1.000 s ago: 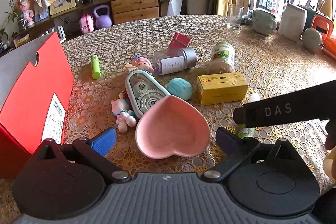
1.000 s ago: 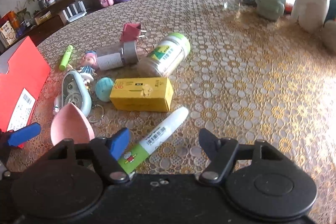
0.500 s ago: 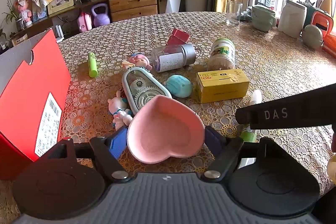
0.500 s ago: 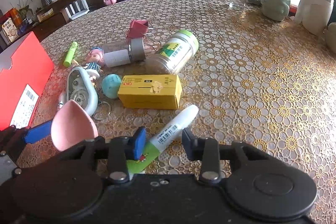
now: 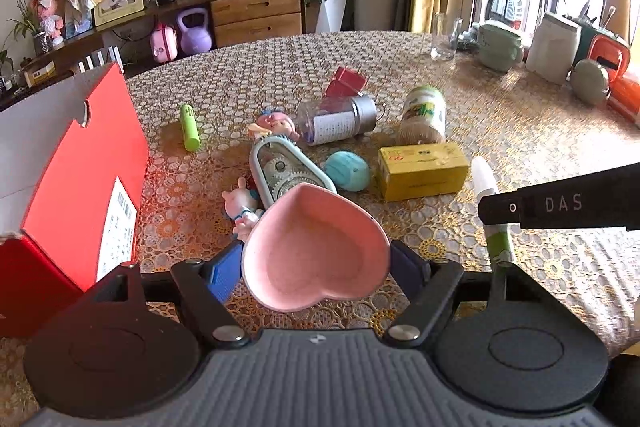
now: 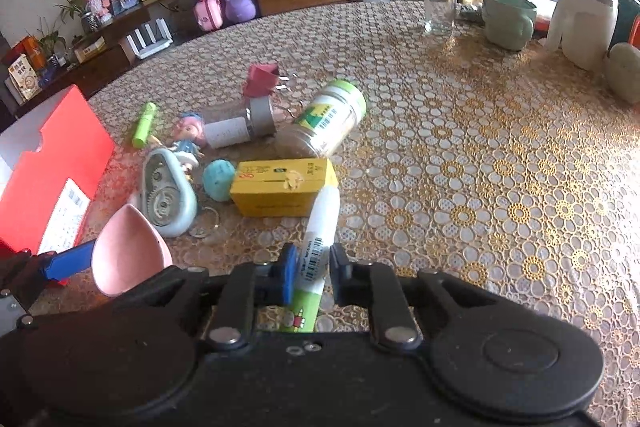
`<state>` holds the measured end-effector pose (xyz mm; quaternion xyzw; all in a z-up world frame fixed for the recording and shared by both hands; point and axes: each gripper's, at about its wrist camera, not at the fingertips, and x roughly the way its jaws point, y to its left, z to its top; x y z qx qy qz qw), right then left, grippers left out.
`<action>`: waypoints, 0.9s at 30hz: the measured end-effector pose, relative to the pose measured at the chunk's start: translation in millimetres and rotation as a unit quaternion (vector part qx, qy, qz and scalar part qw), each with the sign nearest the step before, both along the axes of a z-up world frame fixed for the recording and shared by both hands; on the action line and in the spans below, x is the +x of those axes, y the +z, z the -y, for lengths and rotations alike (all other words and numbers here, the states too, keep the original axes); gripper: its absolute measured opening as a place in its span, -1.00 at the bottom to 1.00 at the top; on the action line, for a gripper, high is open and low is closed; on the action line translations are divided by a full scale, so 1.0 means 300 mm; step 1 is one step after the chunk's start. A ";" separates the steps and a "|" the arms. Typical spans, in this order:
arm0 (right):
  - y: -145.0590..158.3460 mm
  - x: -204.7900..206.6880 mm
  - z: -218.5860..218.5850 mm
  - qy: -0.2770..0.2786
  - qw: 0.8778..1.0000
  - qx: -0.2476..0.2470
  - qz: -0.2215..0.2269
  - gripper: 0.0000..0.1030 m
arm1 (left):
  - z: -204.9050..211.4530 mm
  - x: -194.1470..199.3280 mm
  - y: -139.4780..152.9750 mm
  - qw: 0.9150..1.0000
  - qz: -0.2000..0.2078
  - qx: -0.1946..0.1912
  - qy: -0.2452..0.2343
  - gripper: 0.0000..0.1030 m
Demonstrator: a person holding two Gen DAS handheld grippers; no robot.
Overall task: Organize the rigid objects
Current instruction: 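Grasp the pink heart dish with the left tool while the right tool grasps the white marker, then carry the heart dish and marker in both tools over the red box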
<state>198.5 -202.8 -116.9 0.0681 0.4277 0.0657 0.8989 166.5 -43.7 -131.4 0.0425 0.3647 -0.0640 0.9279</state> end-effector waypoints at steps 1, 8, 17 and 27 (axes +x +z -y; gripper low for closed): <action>0.009 -0.009 -0.001 0.002 1.000 0.001 0.003 -0.69 | -0.003 -0.007 0.009 1.000 0.000 -0.001 -0.001 0.51; 0.099 -0.070 -0.019 0.024 0.999 0.014 0.028 -0.75 | -0.045 -0.054 0.090 1.000 -0.001 -0.014 0.007 0.51; 0.222 -0.082 -0.077 0.061 0.996 0.004 0.066 -1.00 | -0.122 -0.093 0.212 1.000 0.005 -0.017 0.022 0.51; 0.094 -0.035 -0.102 0.119 0.993 -0.006 0.022 -0.05 | -0.185 -0.111 0.230 0.999 0.008 -0.021 0.038 0.51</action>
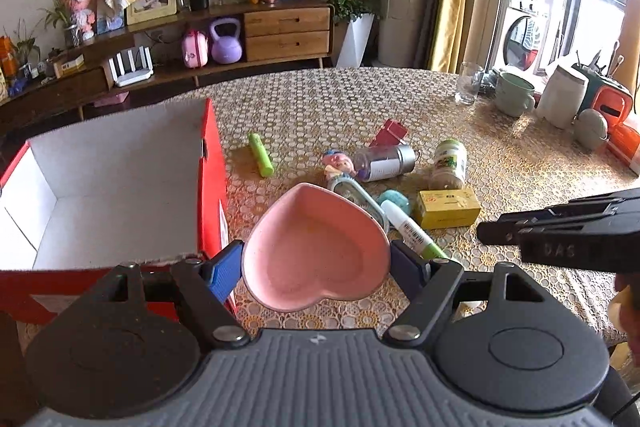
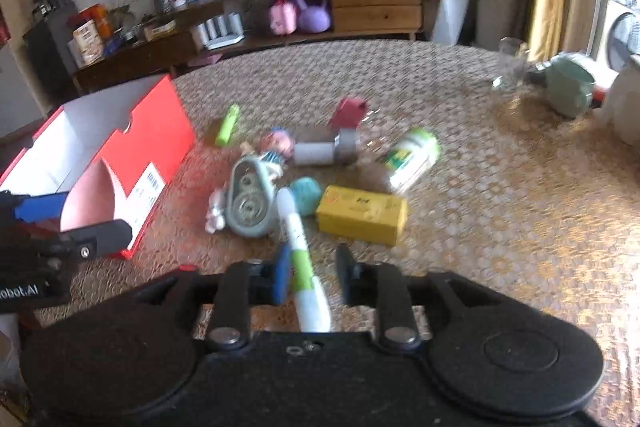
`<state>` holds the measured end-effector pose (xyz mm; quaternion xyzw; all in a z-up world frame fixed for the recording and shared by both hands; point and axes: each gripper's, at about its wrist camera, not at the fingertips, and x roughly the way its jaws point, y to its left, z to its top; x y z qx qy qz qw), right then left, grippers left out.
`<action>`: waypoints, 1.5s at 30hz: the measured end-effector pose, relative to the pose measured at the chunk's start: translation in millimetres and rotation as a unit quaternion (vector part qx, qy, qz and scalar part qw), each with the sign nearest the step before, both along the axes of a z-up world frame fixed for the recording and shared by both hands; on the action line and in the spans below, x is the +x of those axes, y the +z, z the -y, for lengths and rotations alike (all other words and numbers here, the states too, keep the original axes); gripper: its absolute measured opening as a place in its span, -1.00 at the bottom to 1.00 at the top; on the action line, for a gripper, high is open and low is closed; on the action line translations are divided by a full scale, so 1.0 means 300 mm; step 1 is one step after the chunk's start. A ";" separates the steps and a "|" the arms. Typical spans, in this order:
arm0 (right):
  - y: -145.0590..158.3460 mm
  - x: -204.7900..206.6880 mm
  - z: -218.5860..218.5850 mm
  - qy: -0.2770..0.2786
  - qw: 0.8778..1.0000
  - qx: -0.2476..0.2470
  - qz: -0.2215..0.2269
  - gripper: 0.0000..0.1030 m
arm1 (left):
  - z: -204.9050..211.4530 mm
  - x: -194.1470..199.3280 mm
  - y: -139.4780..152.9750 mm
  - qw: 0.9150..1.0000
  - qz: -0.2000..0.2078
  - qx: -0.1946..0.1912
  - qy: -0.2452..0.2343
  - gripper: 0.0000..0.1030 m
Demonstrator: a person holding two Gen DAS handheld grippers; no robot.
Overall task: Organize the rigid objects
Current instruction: 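Carry the heart dish and marker in both tools over the red box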
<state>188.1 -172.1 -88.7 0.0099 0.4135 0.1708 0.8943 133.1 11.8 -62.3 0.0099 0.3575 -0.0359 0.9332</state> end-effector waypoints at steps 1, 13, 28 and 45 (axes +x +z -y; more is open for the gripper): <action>-0.013 0.005 -0.009 0.006 1.000 -0.005 0.000 0.06 | -0.005 0.001 -0.005 1.000 -0.002 0.000 0.000 0.51; -0.167 0.126 -0.105 0.054 0.996 -0.069 -0.033 -0.43 | -0.016 0.026 -0.068 1.000 -0.027 -0.001 0.000 0.51; -0.062 0.074 -0.084 0.046 0.998 -0.026 -0.028 -0.67 | -0.044 0.005 -0.048 1.000 -0.023 -0.006 -0.001 0.51; 0.321 0.044 -0.321 0.105 0.994 0.043 0.000 -0.67 | -0.249 -0.021 0.164 0.999 0.001 -0.016 0.031 0.51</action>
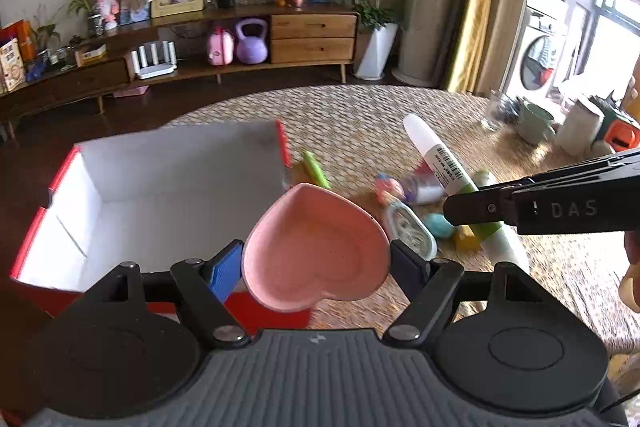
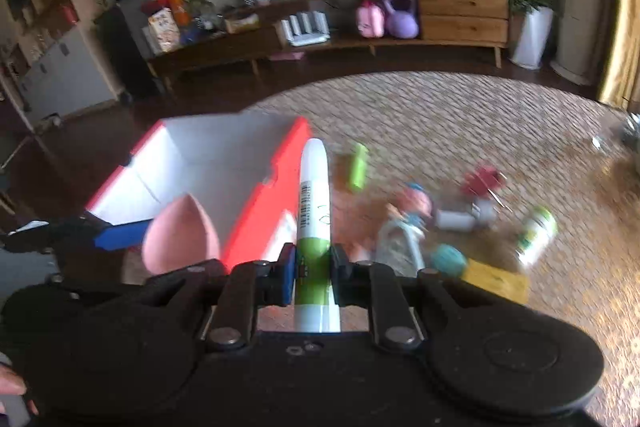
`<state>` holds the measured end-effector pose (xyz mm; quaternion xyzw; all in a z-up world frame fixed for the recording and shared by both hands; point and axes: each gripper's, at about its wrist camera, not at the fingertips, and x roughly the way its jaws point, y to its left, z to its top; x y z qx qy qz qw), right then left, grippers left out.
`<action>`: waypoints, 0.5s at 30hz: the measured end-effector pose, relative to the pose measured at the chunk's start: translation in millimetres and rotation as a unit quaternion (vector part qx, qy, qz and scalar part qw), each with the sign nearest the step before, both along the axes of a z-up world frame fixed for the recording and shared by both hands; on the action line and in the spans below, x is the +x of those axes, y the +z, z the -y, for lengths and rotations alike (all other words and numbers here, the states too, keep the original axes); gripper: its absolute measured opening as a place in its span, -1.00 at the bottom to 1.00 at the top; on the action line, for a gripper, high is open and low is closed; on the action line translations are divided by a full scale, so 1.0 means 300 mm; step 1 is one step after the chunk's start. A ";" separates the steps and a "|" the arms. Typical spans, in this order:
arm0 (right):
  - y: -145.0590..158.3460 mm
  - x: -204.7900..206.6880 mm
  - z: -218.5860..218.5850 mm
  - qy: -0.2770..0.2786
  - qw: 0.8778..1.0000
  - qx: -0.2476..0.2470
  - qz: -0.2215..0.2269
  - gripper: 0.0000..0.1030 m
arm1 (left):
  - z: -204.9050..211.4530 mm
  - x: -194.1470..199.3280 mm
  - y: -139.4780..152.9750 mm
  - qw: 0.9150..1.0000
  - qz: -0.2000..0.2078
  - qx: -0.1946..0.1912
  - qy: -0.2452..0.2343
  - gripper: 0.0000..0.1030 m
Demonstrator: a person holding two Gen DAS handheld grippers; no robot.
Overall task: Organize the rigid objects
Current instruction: 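Carry the heart dish and marker in both tools over the red box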
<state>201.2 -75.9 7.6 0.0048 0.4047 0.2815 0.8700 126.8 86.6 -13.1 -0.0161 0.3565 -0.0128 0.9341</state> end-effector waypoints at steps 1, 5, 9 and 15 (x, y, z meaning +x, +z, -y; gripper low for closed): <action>0.014 0.007 -0.032 0.007 1.000 0.000 0.003 -0.67 | -0.024 0.007 0.012 1.000 0.000 0.000 0.005 0.51; 0.033 0.037 -0.145 0.022 0.999 -0.011 0.022 -0.67 | -0.116 0.038 0.040 1.000 -0.001 0.005 0.021 0.51; 0.015 0.082 -0.241 0.031 0.999 -0.017 0.021 -0.67 | -0.214 0.093 0.030 0.999 -0.018 0.006 0.037 0.51; -0.055 0.163 -0.366 0.038 0.999 -0.031 0.006 -0.67 | -0.359 0.174 -0.021 0.997 -0.047 0.008 0.067 0.51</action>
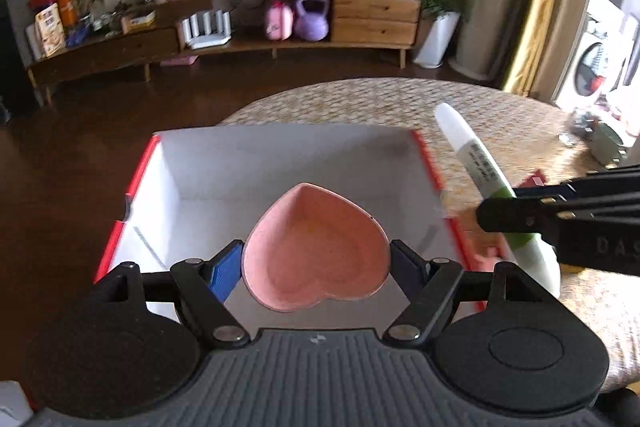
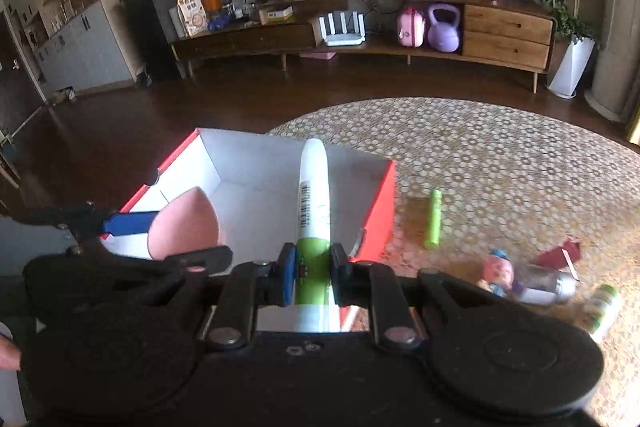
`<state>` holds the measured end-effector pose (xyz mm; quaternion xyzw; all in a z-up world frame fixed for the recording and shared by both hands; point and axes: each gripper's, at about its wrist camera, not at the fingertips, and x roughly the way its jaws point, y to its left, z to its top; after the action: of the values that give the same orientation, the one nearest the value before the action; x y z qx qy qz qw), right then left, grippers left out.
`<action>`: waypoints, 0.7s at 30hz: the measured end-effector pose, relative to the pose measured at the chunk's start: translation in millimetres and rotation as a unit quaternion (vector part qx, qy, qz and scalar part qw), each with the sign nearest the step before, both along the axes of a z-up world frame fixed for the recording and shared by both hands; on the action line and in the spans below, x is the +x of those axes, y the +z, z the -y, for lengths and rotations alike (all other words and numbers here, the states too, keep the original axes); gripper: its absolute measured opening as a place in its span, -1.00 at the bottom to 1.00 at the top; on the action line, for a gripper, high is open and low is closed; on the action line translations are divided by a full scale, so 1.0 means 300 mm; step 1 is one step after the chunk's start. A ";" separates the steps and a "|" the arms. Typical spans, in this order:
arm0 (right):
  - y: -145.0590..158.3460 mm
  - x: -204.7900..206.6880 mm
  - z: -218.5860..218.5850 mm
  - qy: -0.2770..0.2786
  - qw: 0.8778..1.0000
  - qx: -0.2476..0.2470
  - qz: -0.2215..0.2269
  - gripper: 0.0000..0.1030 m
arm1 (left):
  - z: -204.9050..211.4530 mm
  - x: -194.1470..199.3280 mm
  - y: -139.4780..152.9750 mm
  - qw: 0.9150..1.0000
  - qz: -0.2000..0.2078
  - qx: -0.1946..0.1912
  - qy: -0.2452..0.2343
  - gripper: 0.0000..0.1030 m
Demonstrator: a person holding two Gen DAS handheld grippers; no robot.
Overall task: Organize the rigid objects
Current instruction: 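Open the left tool to drop the dish while the right tool releases the marker into the box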
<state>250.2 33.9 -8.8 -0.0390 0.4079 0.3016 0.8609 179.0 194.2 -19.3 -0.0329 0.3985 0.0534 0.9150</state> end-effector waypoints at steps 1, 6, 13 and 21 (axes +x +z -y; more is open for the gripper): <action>-0.014 0.003 -0.016 0.000 1.000 -0.002 -0.002 -0.67 | -0.023 0.014 -0.007 1.000 -0.004 0.001 0.002 0.51; -0.091 0.061 -0.117 0.013 1.000 -0.020 -0.011 -0.67 | -0.113 0.109 -0.055 0.999 -0.031 0.023 0.012 0.51; -0.207 0.101 -0.226 0.036 0.997 -0.059 -0.034 -0.67 | -0.198 0.230 -0.156 0.996 -0.085 0.037 0.011 0.51; -0.299 0.112 -0.282 0.057 0.992 -0.100 -0.053 -0.68 | -0.229 0.312 -0.246 0.987 -0.159 0.015 -0.009 0.51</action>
<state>283.7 118.6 -98.4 -0.1322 0.4780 0.3097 0.8113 272.7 262.9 -92.9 -0.0071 0.5380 0.0559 0.8411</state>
